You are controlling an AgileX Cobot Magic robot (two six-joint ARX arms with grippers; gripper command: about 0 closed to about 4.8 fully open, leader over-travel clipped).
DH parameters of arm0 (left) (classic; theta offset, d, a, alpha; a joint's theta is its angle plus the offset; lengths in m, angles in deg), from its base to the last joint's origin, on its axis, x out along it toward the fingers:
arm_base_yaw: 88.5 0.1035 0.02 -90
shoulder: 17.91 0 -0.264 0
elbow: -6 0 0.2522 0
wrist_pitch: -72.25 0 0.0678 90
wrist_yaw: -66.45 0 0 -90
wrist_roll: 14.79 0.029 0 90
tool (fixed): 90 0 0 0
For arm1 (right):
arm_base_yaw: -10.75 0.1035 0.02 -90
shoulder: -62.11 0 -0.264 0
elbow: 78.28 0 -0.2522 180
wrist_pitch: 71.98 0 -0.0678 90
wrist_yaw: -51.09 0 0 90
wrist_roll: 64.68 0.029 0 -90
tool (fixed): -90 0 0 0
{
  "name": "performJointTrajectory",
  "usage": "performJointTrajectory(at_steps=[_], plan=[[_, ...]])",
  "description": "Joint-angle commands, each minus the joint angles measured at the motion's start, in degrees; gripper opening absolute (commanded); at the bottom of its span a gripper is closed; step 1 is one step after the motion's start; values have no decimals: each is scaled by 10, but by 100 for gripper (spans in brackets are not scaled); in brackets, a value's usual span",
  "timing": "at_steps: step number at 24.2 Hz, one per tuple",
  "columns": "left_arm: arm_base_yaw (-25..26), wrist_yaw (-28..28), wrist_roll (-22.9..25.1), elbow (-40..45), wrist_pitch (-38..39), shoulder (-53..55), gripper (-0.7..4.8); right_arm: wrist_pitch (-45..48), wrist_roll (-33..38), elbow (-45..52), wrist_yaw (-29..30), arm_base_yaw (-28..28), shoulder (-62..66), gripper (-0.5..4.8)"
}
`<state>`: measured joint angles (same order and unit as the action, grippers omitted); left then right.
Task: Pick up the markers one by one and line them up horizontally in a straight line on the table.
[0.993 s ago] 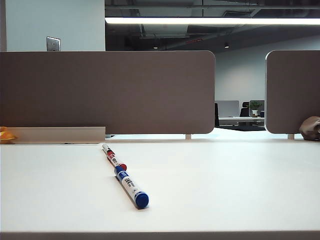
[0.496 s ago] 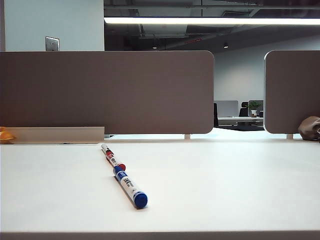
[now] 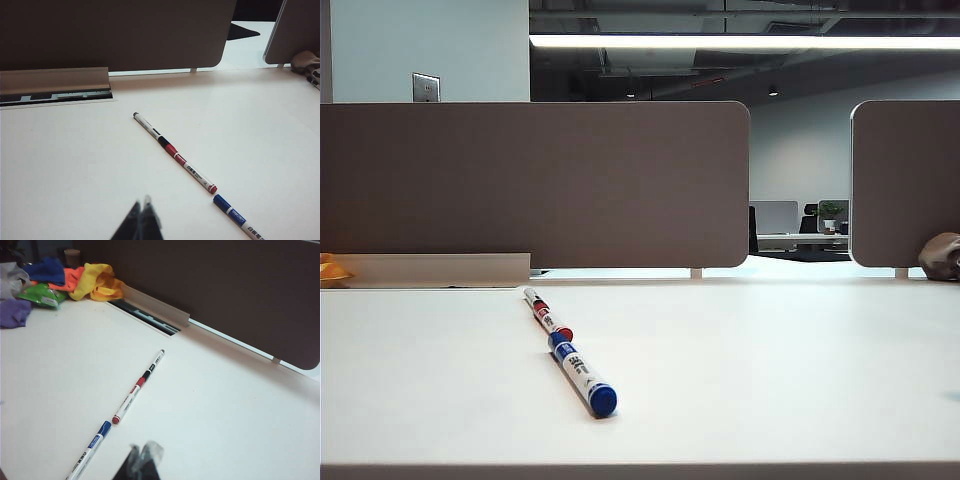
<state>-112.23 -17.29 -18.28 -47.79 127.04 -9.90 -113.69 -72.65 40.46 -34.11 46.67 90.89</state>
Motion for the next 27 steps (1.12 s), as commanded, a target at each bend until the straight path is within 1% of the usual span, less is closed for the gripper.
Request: performJointTrajectory(at_steps=[1, 6, 9, 13, 16, 23, 27], plan=[[0, -1, 0, -1, -9, 0, -5, 14, 3, 3, 4, 1, -2, -1], [0, -3, 0, -1, -9, 0, -5, 17, 3, 16, 5, 1, -2, -2], [0, -21, 1, -1, -9, 0, -5, 21, 3, 30, 15, 1, -2, -1], [0, -30, 1, 0, -8, 0, -5, 52, 5, 66, 27, 1, -2, -1], [0, -50, 1, 7, -8, 0, -5, 69, 5, 86, 29, 1, -2, -2], [0, -95, 0, 58, -10, 0, -5, 109, 20, 138, 31, 2, -2, -2], [0, -117, 0, 85, -45, 1, -5, 151, 32, 177, 30, 3, -3, -1]])
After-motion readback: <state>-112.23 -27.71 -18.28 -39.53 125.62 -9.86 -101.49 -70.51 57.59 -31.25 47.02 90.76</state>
